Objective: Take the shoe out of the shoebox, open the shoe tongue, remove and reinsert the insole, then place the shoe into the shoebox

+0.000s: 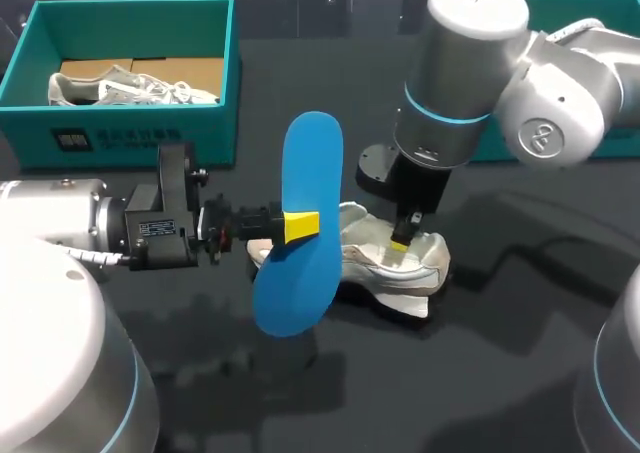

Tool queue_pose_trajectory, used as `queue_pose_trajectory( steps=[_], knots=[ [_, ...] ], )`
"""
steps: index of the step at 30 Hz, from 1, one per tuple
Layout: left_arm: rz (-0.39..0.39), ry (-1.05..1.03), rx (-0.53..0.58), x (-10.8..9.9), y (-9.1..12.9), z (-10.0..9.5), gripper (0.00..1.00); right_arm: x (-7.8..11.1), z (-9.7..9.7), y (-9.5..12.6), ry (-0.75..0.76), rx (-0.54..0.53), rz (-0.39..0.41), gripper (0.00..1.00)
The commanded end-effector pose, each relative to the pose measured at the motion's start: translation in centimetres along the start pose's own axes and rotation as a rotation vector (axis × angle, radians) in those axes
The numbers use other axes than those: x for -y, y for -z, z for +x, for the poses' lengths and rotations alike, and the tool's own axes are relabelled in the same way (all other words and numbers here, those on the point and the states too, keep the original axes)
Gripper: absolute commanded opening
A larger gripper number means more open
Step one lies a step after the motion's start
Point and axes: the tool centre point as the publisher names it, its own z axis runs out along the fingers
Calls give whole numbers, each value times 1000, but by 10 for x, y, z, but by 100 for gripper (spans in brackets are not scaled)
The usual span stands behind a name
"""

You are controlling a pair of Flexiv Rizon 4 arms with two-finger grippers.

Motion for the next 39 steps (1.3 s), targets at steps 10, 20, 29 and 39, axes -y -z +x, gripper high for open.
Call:
queue_pose_trajectory(
  steps=[10, 20, 29, 39],
  knots=[
    [3, 0, 0, -1, -1, 0, 0, 13, 23, 3, -551, 20, -73, 0],
    [3, 0, 0, -1, -1, 0, 0, 16, 59, 17, -792, -13, -92, 0],
    [3, 0, 0, -1, -1, 0, 0, 16, 59, 17, -792, -13, -92, 0],
    [3, 0, 0, -1, -1, 0, 0, 1, 84, -2, -1028, -25, -76, 0]
  ],
)
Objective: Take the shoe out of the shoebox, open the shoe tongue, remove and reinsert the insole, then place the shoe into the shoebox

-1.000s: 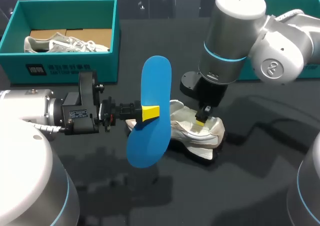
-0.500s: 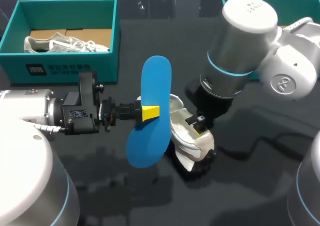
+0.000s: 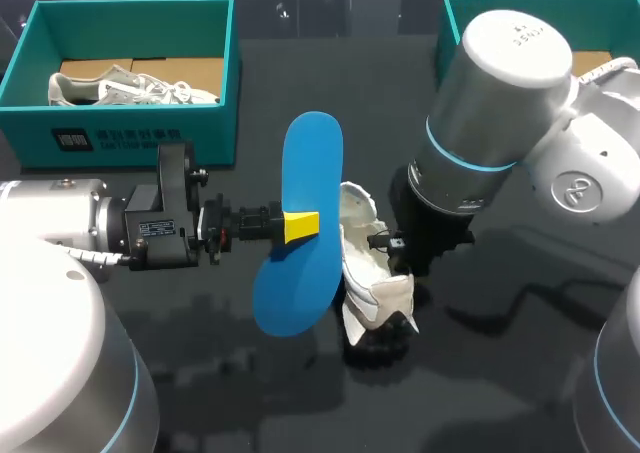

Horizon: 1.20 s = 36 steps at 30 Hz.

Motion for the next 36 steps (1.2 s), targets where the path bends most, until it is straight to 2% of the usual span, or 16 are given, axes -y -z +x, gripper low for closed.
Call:
queue_pose_trajectory(
  steps=[1, 9, 17, 34, 35, 36],
  knots=[
    [3, 0, 0, -1, -1, 0, 0, 1, 13, -10, -47, 1, -29, 0],
    [3, 0, 0, -1, -1, 0, 0, 3, 16, -24, -112, -43, -58, 0],
    [3, 0, 0, -1, -1, 0, 0, 1, 12, -47, -189, -45, -50, 0],
    [3, 0, 0, -1, -1, 0, 0, -2, 7, -73, -157, -55, -85, 0],
    [3, 0, 0, -1, -1, 0, 0, -2, 7, -73, -154, -55, -86, 10],
    [3, 0, 0, -1, -1, 0, 0, -2, 7, -73, -150, -55, -85, 36]
  ],
)
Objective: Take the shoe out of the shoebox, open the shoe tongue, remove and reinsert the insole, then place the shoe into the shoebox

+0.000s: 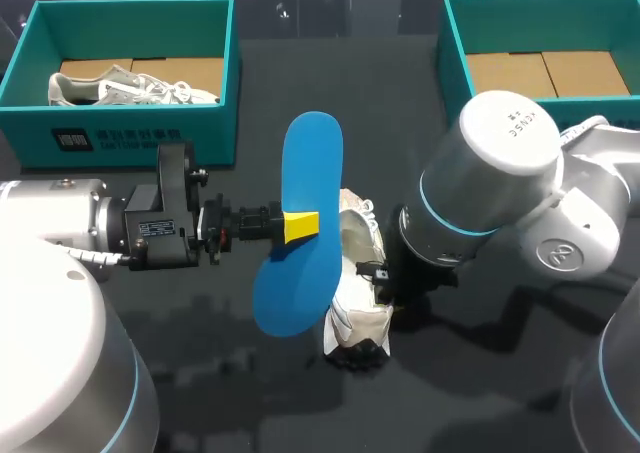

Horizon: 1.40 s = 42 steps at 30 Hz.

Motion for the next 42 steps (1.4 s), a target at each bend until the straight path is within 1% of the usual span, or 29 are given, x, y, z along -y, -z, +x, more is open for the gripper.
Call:
queue_pose_trajectory(
  steps=[1, 2, 6, 11, 12, 13, 14, 25, 26, 27, 31, 33, 34, 35, 36, 37, 38, 42],
  knots=[
    [3, 0, -1, -1, -1, 0, 0, 1, 1, -8, 7, -2, -1, 64],
    [3, 0, -1, -1, -1, 0, 0, 1, 0, -7, 8, -3, -2, 100],
    [3, 0, -1, -1, -1, 0, 0, 4, 0, 9, 3, -19, -10, 100],
    [3, 0, -1, -1, -1, 0, 0, 6, -4, 42, 15, -93, -1, 100],
    [3, 0, -1, -1, -1, 0, 0, 6, -5, 48, 9, -102, 12, 100],
    [3, 0, -1, -1, -1, 0, 0, 5, -6, 55, -14, -144, 45, 100],
    [3, 0, -1, -1, -1, 0, 0, 4, -7, 62, -21, -214, 80, 100],
    [3, 0, -1, -1, -1, 0, 0, 4, -7, 62, -21, -214, 80, 100],
    [-3, -40, -18, 0, -2, -1, 0, 6, -9, 60, -6, -281, 73, 100],
    [-5, -83, -10, 4, -2, -3, 0, 7, -9, 62, -2, -314, 66, 100],
    [-14, -285, 1, 17, -2, -15, 0, 5, -9, 83, -11, -377, 57, 100],
    [-10, -382, -1, 23, -2, -21, 0, 2, -10, 94, -50, -420, 74, 100],
    [8, -457, -20, 26, -1, -23, 0, -1, -10, 100, -53, -450, 81, 100],
    [21, -543, -14, 29, -1, -25, 0, -3, -9, 105, -61, -482, 96, 100],
    [32, -660, -6, 30, -3, -29, 0, -6, -8, 108, -62, -541, 122, 100],
    [40, -826, 44, 28, -6, -35, 0, -10, -8, 112, -57, -596, 140, 100],
    [42, -940, 120, 24, -10, -44, 0, -13, -4, 117, -44, -584, 138, 100],
    [42, -940, 120, 24, -10, -44, 0, -13, -4, 117, -44, -584, 138, 100]
  ],
)
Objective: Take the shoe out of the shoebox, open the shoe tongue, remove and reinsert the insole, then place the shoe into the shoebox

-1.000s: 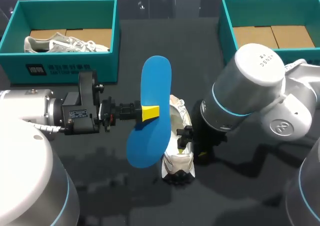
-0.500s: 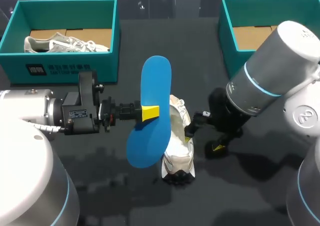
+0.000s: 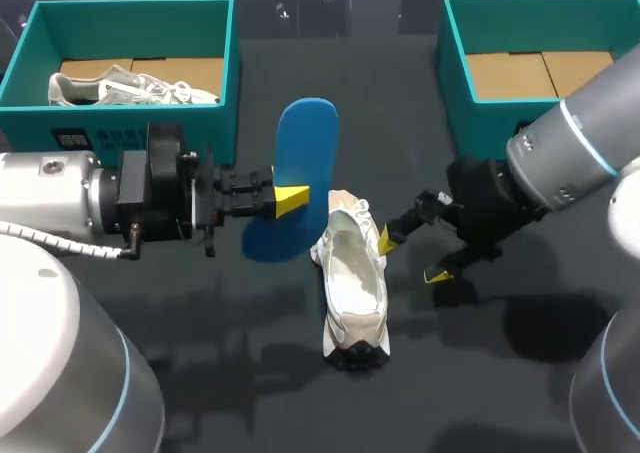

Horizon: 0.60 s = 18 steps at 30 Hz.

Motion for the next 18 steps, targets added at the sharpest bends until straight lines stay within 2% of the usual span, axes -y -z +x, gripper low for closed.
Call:
queue_pose_trajectory(
  steps=[1, 6, 8, 9, 12, 15, 16, 18],
  knots=[
    [30, -455, 97, -7, -17, -13, 0, 1, -7, 10, 2, -91, 4, 100],
    [30, -455, 97, -7, -17, -13, 0, 1, -7, 10, 2, -91, 4, 100],
    [21, -556, 78, -11, -17, -15, 0, 0, -7, 12, 15, -156, 18, 100],
    [-1, -622, 84, -14, -17, -18, 0, -1, -5, 15, 5, -159, 24, 100],
    [11, -788, 41, -19, -19, -23, 0, -6, 3, 27, 3, -207, 33, 100],
    [86, -980, 26, -21, -22, -28, 0, -10, 9, 36, -2, -283, 45, 100],
    [67, -1187, 55, -25, -23, -28, 0, -13, 11, 39, 7, -318, 60, 100],
    [26, -1328, 105, -28, -26, -30, 0, -17, 13, 45, -12, -354, 70, 100]
  ],
)
